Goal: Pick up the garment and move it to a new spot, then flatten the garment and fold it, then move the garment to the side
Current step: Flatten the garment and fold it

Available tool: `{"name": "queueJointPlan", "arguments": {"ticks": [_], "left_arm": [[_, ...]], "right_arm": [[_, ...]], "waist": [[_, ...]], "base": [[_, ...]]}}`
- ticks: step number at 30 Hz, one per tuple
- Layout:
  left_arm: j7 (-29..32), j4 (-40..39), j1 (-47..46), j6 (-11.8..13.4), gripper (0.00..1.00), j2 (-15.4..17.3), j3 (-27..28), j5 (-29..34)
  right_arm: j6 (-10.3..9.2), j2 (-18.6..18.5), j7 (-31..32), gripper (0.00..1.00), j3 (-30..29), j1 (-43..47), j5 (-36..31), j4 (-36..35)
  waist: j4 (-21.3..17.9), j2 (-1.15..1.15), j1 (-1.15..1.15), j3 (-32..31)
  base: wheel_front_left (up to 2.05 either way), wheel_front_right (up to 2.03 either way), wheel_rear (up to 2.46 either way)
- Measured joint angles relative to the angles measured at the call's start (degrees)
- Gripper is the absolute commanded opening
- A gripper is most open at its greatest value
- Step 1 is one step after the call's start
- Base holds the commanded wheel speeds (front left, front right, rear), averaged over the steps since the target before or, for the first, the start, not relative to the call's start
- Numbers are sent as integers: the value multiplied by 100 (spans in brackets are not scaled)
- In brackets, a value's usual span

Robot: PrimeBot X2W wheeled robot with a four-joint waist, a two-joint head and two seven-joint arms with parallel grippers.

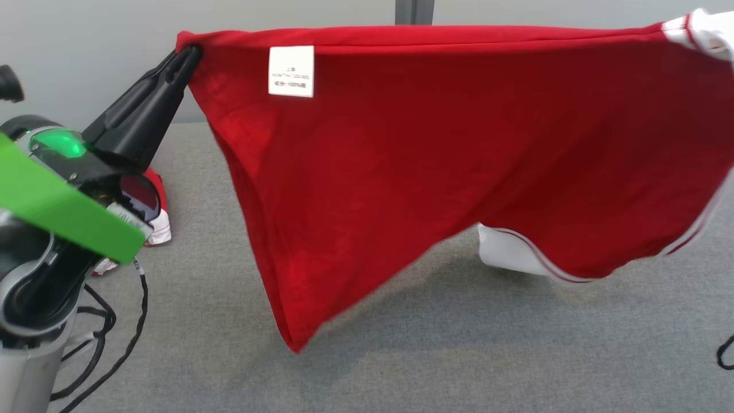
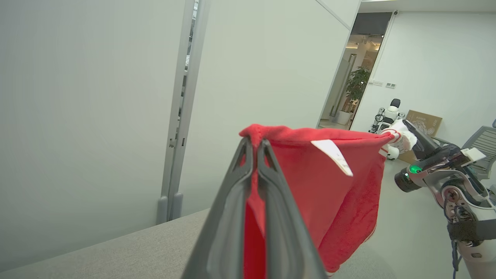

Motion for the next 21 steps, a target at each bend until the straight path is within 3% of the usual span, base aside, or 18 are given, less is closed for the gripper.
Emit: {"name": "queueJointPlan", "arguments": {"ticks": [4,7,11,17,21], "left_arm": [[132,-867,40,104,0,89,163,-198],[301,-1348,41,332,0,250,354,-321],[704,-1358,128,721,0,397,325,-509],[1365,-290,140,958,0,433,-349,-578],[1273,731,-561,1053,0,296,-363,-67]], "right_arm": [[-1,-25,31,0,-309,7,186,-835],[-8,-92,199,0,-336,4,299,-1343],[-14,-138,599,0,26,48,372,-1410],[-56,41,966,0,1038,338,-108,192],[-56,224,659,0,1517,-491,-828,1407]], "waist": [[-59,0,0,15],[-80,0,0,72],[-103,0,0,231],[-102,0,0,615],[-86,0,1,911]], "base": [[0,0,0],[0,0,0],[0,0,0],[0,0,0],[0,0,0]]}}
